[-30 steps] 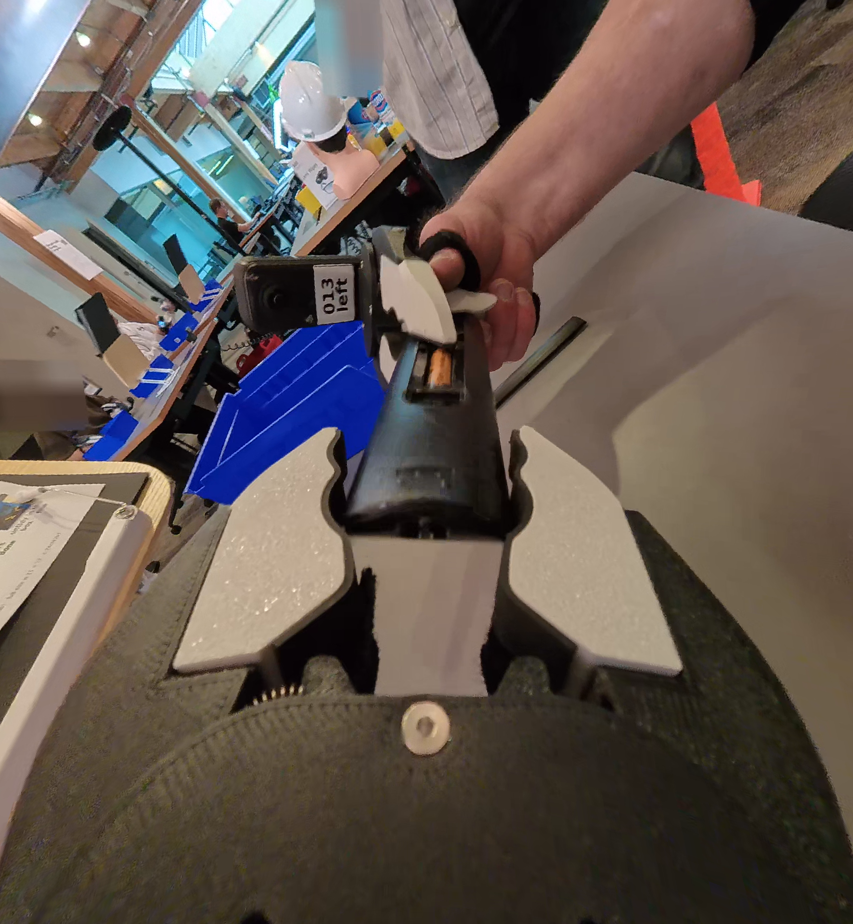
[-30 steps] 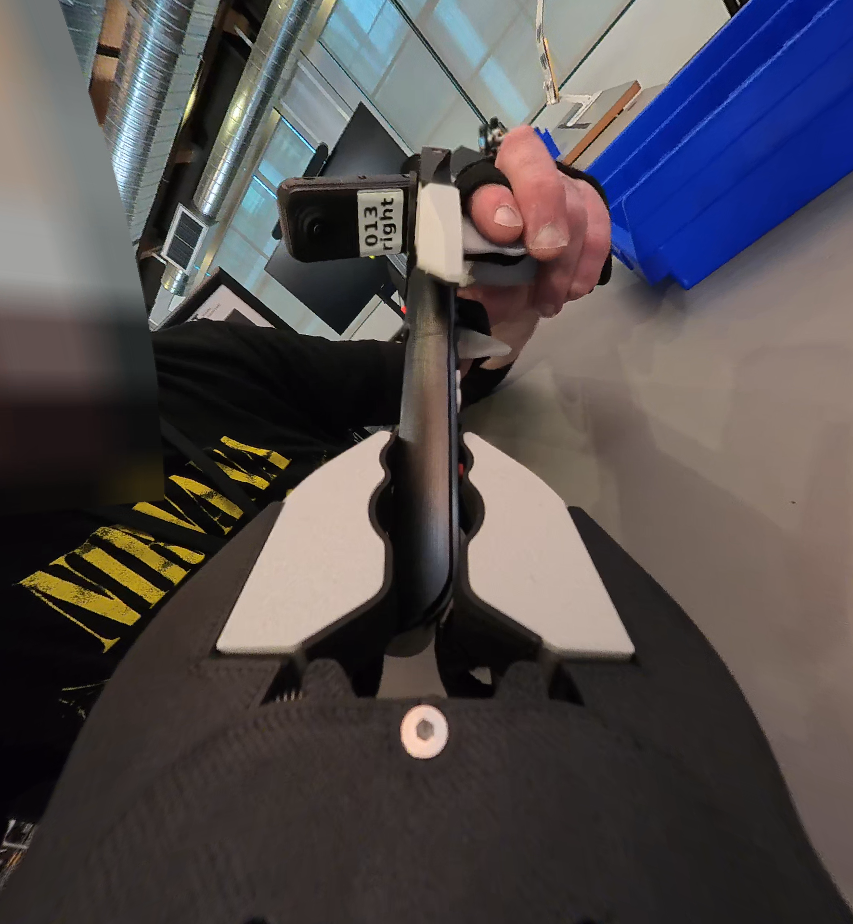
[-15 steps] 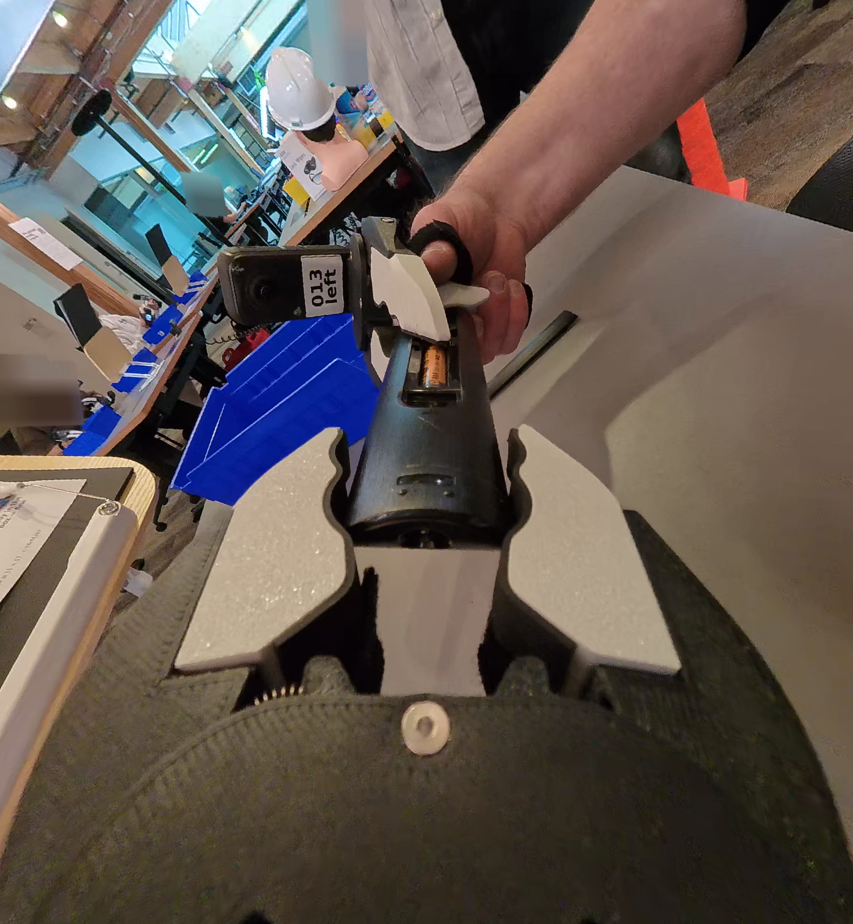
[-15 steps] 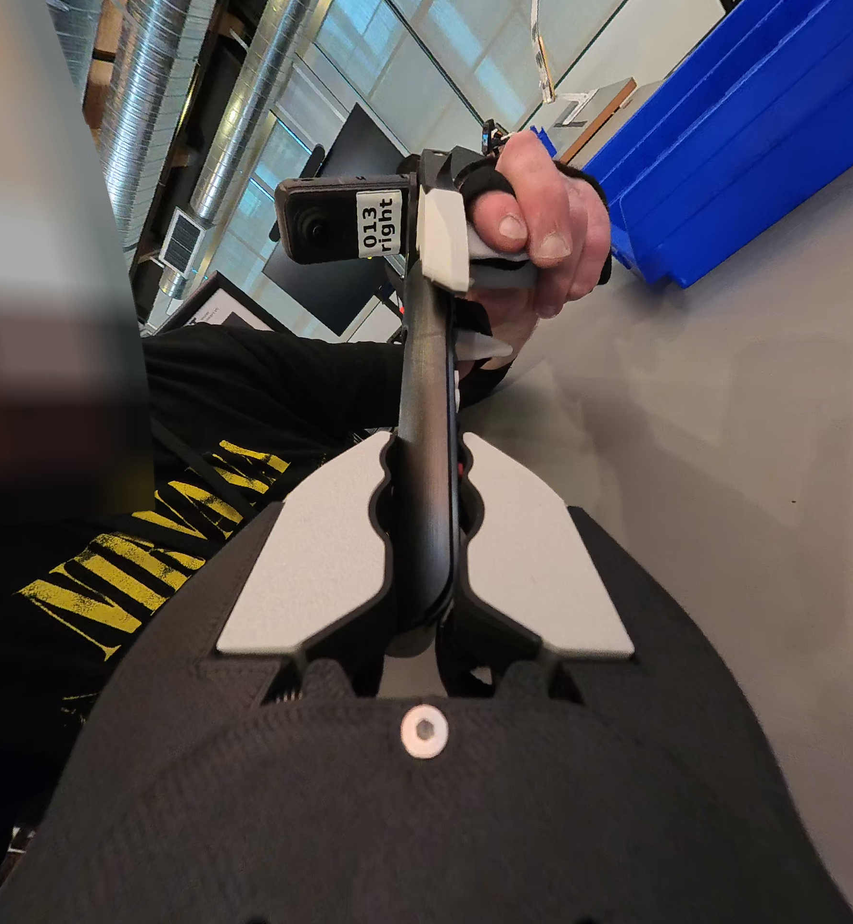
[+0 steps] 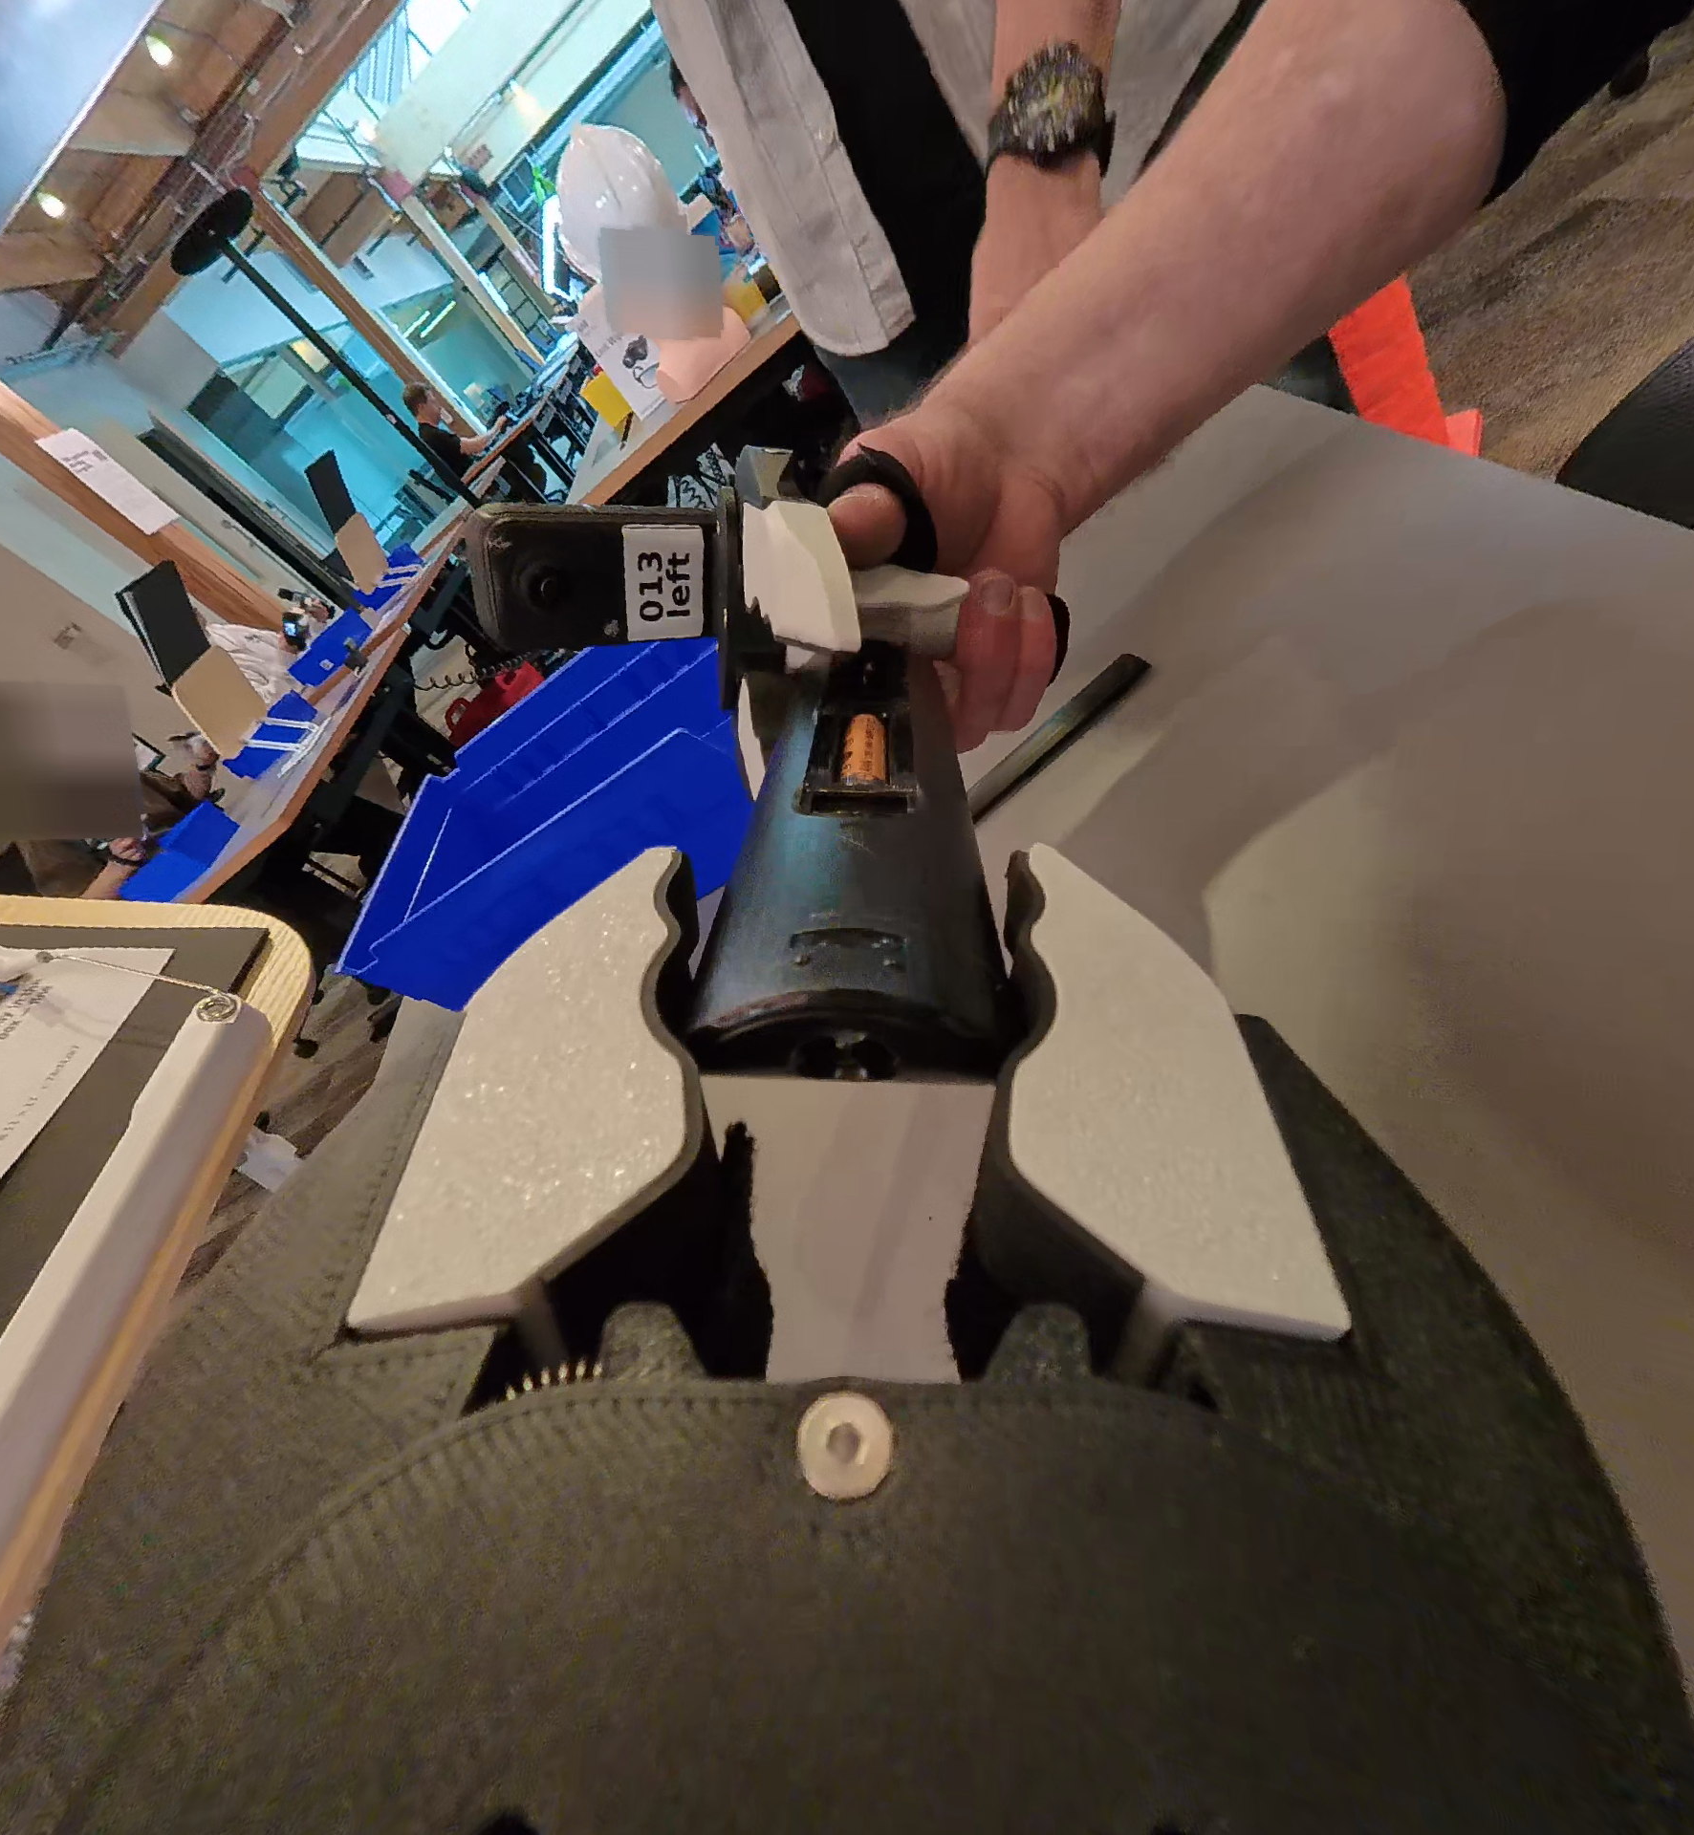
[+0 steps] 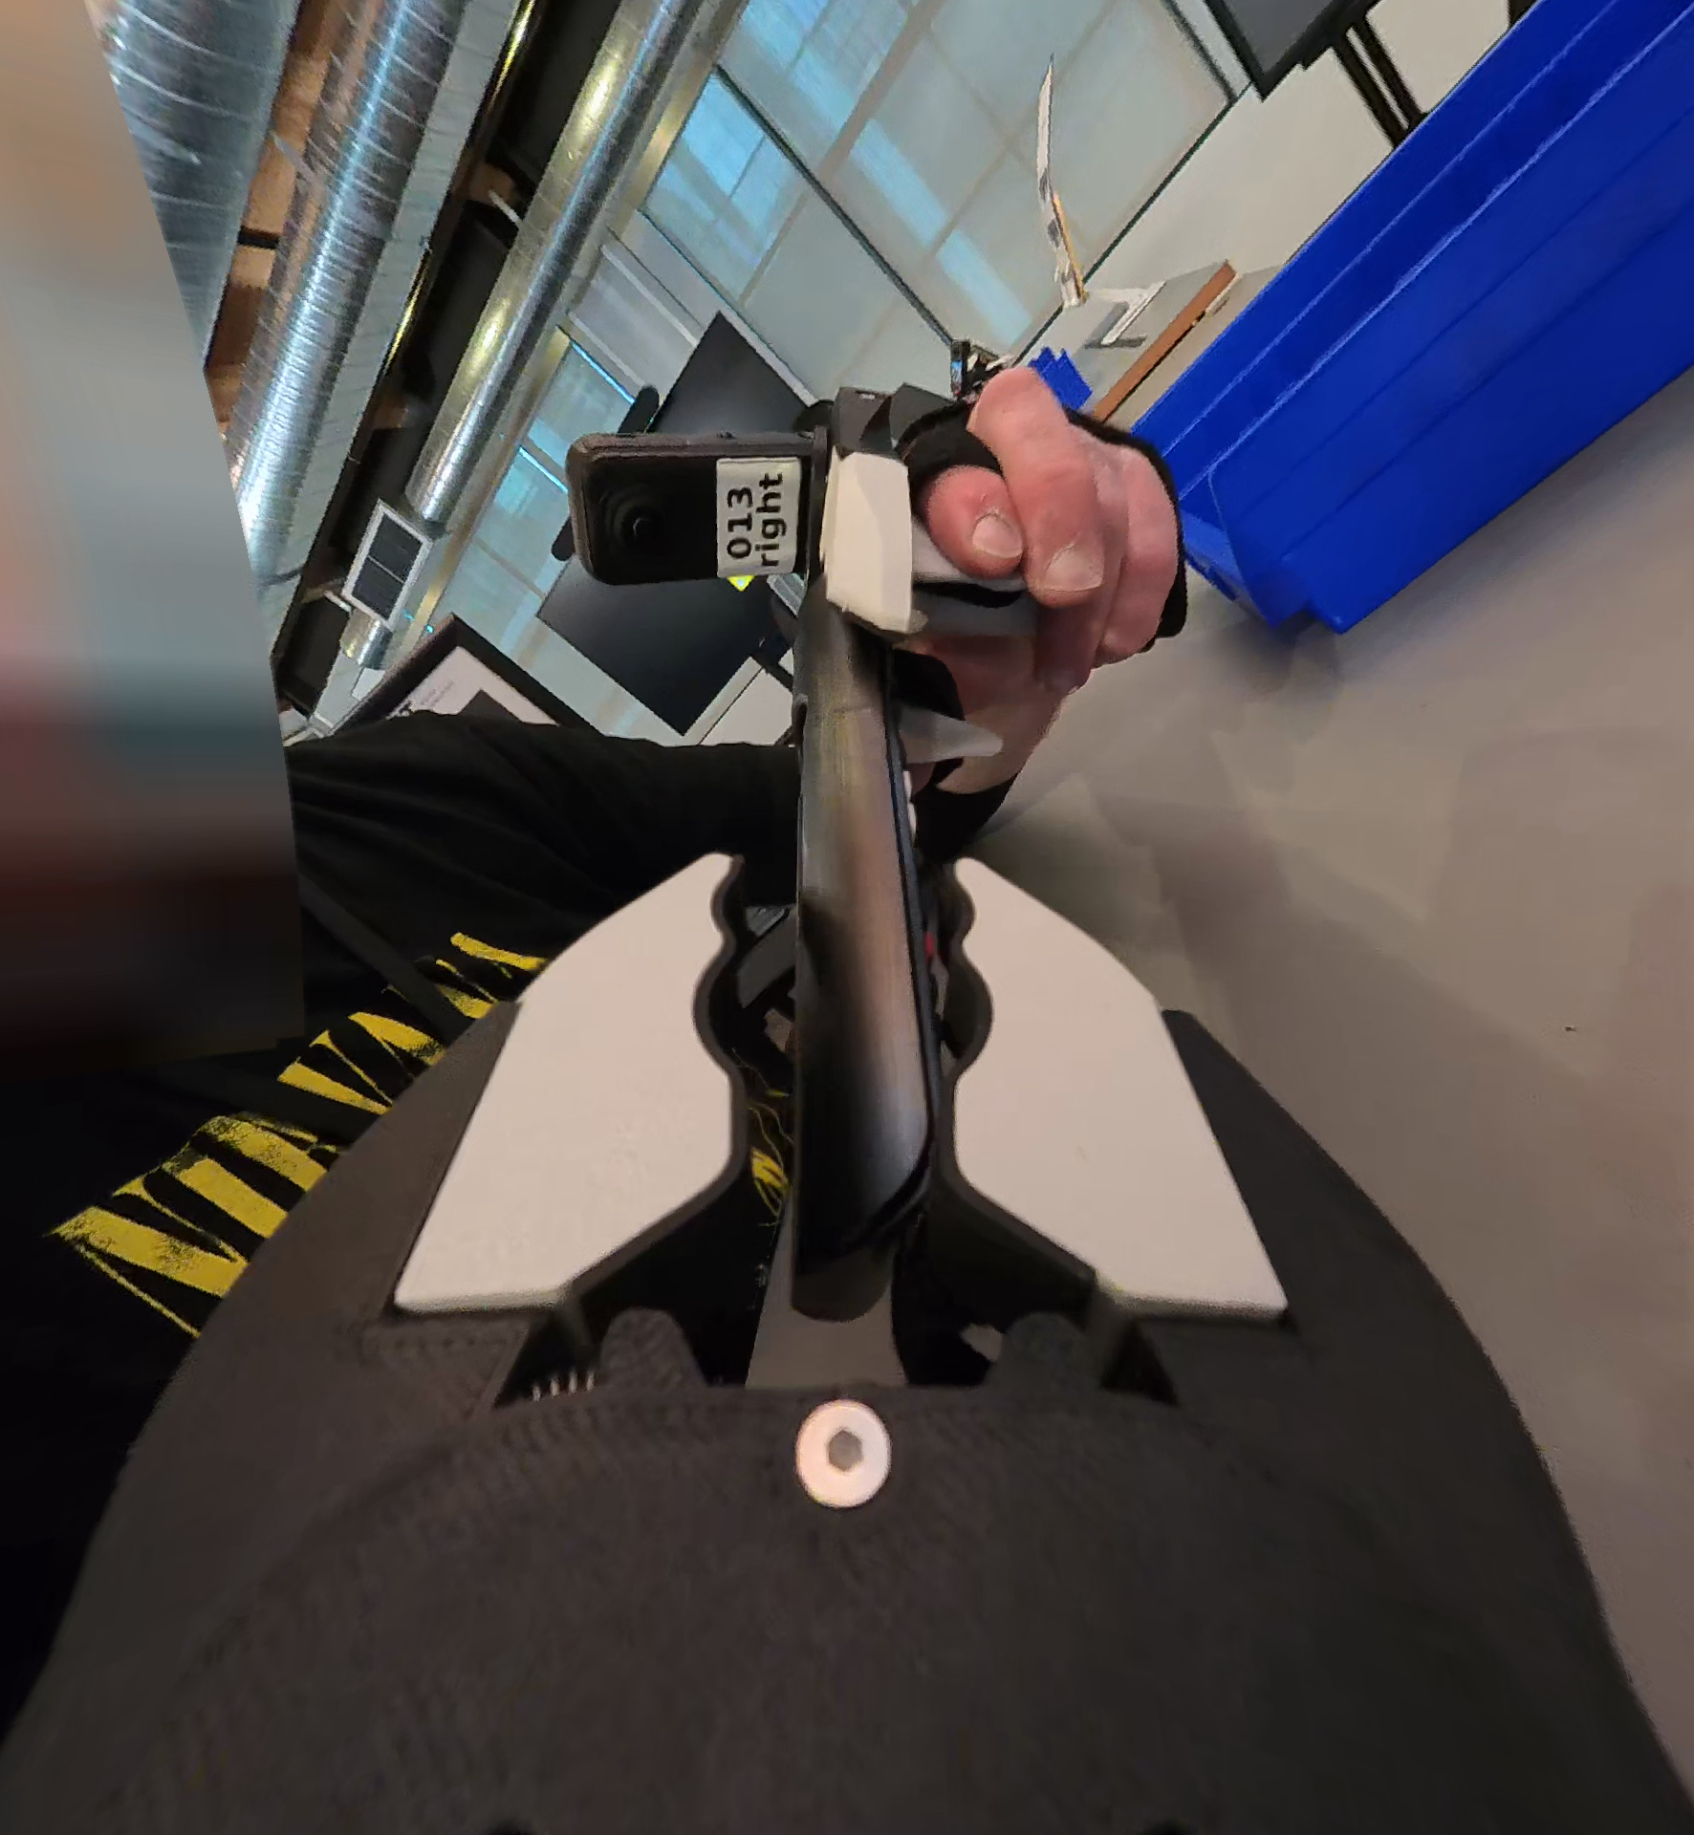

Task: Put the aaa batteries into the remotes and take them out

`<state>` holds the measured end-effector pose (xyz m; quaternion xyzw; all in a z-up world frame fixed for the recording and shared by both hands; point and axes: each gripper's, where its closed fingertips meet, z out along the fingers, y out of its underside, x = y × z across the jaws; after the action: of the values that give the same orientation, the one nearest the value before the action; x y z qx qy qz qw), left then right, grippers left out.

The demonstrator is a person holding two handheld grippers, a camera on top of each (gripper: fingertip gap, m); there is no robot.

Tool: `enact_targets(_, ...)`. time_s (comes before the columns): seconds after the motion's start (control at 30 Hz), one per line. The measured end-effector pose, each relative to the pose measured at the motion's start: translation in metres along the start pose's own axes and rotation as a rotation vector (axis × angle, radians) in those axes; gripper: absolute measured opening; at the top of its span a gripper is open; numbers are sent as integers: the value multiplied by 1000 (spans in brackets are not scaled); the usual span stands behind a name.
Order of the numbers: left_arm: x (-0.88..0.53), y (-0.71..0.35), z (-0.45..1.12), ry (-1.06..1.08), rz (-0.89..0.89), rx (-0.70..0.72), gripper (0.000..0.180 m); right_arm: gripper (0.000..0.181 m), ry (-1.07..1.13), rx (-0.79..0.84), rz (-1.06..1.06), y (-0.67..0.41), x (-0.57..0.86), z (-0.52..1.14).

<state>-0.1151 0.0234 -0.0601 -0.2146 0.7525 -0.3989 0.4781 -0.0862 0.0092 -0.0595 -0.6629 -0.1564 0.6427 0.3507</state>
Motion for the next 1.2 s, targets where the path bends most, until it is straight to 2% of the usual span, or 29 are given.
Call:
enact_targets(0.17, -3, 3, -3, 3, -9, -4, 61, 51, 63, 58, -30, -10, 3, -11)
enact_targets(0.4, -1, -2, -3, 16, -19, 26, 61, 49, 56, 104, -10, -7, 1, -12)
enact_targets(0.47, 2, -6, -2, 30, -28, 50, 61, 56, 99, 64, 8, 1, 8, -9)
enact_targets(0.53, 5, -7, -1, 34, -9, 53, 61, 57, 51, 69, 27, 4, 4, -6)
enact_targets(0.6, 7, -12, 0, 36, -3, 66, 61, 47, 36, 89, 37, 5, 4, -7)
enact_targets(0.9, 21, -24, 4, 98, 0, 96, 61, 57, 18, 2, 53, 30, 13, -1)
enact_targets(1.13, 14, -41, -6, 94, -61, 189, 61, 55, -50, -17, 82, 42, 11, -4)
enact_targets(1.2, 14, -42, -6, 96, -66, 197, 61, 45, -115, 10, 58, 40, -1, -1)
